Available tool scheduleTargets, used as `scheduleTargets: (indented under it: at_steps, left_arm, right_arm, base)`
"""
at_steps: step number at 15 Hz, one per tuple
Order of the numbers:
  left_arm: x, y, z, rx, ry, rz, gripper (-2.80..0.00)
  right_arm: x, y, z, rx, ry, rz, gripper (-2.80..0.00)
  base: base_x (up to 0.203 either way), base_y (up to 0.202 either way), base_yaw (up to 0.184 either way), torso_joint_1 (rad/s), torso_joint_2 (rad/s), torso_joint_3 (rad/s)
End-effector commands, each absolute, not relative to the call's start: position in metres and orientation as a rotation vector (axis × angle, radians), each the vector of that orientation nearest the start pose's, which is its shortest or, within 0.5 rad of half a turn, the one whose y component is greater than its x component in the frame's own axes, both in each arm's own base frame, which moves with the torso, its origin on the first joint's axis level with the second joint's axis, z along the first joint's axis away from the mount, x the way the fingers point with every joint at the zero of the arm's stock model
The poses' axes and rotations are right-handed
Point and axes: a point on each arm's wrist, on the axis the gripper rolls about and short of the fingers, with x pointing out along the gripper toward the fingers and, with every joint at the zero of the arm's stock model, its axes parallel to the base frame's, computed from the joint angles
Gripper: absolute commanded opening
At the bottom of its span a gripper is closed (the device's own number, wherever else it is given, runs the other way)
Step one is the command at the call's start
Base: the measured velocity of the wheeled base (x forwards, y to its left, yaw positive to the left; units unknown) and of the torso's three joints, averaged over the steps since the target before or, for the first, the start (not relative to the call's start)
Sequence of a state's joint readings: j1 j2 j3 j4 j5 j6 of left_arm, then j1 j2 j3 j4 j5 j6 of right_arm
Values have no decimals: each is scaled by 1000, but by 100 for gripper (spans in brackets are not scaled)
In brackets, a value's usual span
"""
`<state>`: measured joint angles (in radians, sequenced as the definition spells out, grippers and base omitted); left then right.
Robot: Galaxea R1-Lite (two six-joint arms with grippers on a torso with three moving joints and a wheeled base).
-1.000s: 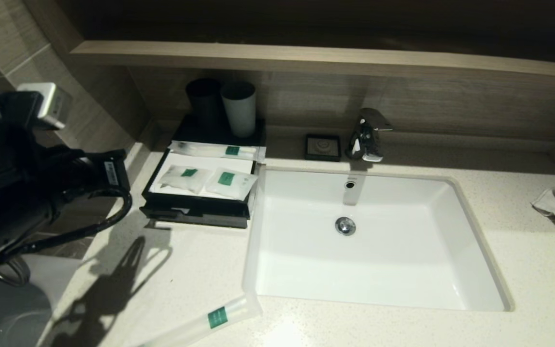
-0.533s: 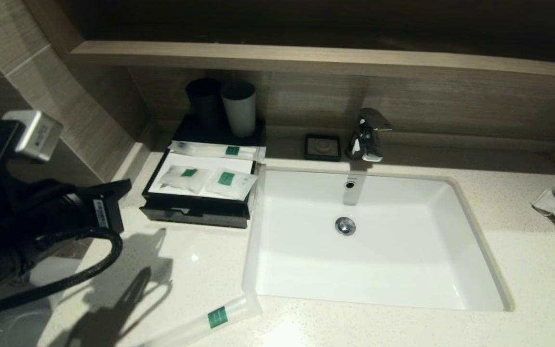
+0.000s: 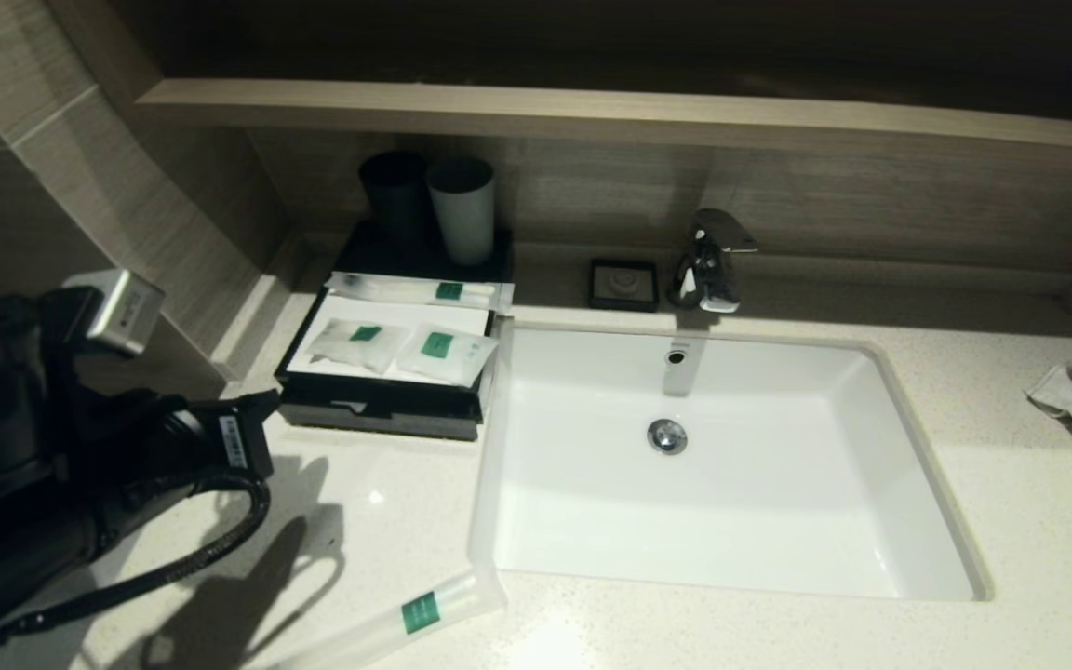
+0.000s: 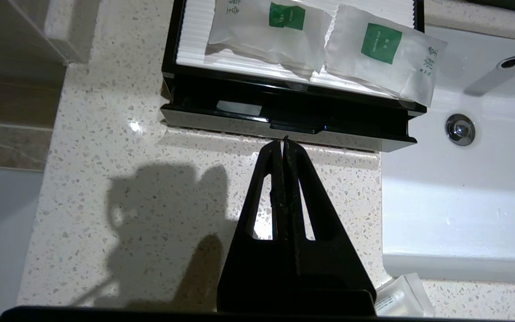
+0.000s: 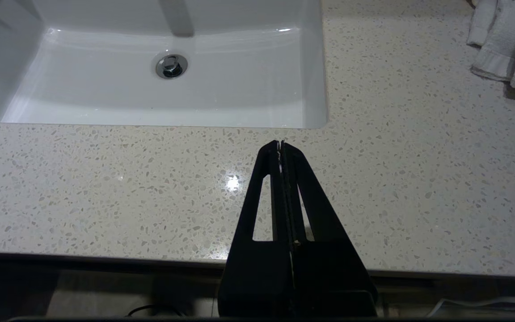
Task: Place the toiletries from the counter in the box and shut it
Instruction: Open the drawer
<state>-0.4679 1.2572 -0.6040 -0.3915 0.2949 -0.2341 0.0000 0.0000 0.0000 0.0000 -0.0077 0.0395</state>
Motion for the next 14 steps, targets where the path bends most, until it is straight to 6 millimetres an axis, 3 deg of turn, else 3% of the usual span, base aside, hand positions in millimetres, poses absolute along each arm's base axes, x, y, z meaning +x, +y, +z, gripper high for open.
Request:
scheduleTargets:
  at_steps: [1,9,14]
  left_arm:
    - [187,-87,199,-154,326,-123,-280]
    - [195,-93,196,-162,343,-129,-280]
    - [178,-95,190,-136,360,-179,-280]
  right_arm:
    - [-23,0,75,40,0,-8,-280]
    - [-23,0,75,40,0,-8,-280]
    - [-23,0,75,40,0,-8,-280]
  base:
    - [0,0,0,0,0,0]
    - [0,0,0,0,0,0]
    - [0,0,0,0,0,0]
